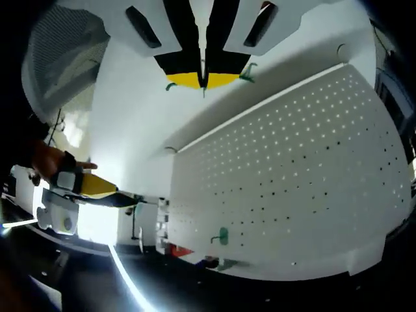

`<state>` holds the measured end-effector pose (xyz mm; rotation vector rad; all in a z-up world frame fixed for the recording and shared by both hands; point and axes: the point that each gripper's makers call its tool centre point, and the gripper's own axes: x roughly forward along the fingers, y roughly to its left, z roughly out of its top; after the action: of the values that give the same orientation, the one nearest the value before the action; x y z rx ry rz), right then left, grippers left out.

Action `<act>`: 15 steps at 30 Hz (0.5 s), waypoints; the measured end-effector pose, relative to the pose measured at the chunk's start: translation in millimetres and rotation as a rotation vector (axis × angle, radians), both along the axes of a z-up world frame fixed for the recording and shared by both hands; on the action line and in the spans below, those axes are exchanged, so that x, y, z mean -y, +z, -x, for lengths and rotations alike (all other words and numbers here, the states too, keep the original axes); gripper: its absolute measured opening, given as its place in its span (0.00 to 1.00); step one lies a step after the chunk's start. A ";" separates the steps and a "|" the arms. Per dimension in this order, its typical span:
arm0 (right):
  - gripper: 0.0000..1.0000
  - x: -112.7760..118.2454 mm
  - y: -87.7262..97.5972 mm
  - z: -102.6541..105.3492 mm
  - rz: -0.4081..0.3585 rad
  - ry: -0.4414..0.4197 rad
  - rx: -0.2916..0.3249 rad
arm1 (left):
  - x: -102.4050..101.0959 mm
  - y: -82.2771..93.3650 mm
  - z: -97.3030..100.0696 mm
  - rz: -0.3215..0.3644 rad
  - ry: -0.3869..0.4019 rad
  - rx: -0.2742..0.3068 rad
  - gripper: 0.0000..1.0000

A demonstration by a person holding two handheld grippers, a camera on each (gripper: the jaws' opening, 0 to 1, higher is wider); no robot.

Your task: Insert the hook assembly into the mounting plate slot until the hook locks in place.

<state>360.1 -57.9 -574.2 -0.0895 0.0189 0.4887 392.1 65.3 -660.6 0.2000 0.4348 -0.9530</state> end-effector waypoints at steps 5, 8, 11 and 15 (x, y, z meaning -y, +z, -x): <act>0.41 -10.1 -5.8 3.0 0.024 0.034 -0.016 | 9.8 17.9 4.7 0.034 -0.003 -0.011 0.01; 0.40 -16.2 -9.1 4.9 0.038 0.050 -0.018 | 15.6 26.7 7.7 0.046 -0.015 -0.006 0.01; 0.38 -24.9 -13.9 7.7 0.059 0.076 -0.027 | 21.2 34.1 10.9 0.055 -0.024 -0.014 0.01; 0.36 -36.1 -16.5 12.7 0.090 0.107 -0.016 | 26.3 41.0 14.3 0.056 -0.031 -0.013 0.01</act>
<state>347.4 -21.8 -590.7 -0.1754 0.0525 0.5958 377.8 39.0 -619.7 0.1508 0.4173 -0.9957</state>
